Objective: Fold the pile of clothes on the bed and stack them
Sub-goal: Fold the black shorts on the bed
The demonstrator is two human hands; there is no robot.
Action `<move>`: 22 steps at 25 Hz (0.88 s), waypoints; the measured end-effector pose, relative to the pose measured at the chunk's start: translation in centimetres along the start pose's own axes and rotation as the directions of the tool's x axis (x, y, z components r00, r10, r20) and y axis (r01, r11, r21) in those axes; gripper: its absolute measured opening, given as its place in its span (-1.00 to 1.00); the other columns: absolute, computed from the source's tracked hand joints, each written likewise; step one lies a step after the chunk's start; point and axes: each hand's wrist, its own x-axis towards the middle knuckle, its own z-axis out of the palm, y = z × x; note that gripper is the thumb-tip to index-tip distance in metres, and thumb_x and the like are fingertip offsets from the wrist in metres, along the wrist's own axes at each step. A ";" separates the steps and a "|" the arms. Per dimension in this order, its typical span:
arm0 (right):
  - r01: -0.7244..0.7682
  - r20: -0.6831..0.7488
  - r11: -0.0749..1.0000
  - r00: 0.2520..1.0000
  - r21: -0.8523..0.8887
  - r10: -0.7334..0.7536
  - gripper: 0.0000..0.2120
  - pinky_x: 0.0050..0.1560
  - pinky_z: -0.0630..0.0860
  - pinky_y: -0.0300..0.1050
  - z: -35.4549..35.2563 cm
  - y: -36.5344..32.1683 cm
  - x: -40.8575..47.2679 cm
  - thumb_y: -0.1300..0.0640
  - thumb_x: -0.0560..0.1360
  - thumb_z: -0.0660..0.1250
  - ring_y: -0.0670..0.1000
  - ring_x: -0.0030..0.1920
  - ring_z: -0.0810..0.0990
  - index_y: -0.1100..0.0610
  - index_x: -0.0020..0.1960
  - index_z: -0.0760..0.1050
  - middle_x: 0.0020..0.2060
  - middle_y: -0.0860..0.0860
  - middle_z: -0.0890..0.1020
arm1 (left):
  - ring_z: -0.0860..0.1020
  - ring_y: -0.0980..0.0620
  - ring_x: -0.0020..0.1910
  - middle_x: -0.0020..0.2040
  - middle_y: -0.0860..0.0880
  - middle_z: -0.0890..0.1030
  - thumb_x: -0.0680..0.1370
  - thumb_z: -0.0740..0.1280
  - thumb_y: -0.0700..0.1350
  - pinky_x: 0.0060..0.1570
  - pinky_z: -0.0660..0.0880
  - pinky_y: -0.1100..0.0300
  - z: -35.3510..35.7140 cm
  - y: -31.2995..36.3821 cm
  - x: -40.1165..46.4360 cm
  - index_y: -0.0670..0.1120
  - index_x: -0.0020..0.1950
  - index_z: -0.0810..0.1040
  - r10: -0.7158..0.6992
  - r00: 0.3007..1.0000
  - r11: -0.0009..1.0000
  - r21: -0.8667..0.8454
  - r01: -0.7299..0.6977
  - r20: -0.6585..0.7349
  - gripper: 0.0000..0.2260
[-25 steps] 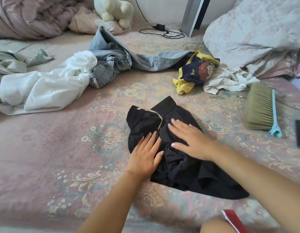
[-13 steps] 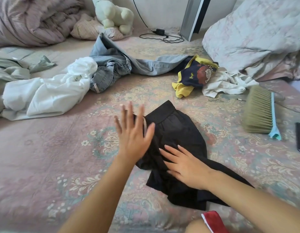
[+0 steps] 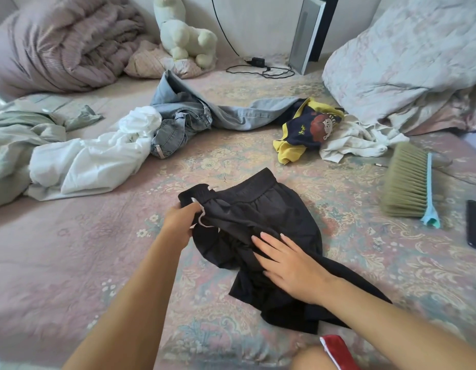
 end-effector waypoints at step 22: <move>-0.371 0.189 0.723 0.927 0.582 0.324 -0.86 -0.12 0.46 -0.06 -18.6 1.1 8.4 0.03 0.48 0.41 0.06 -0.07 0.57 0.08 -0.03 0.58 -0.13 0.01 0.62 | 0.59 0.05 -0.14 -0.11 -0.01 0.66 0.33 0.27 -0.33 -0.10 0.48 0.24 -4.2 7.8 -12.6 -0.09 0.13 0.57 0.288 0.757 0.928 0.026 -0.372 0.587 -0.60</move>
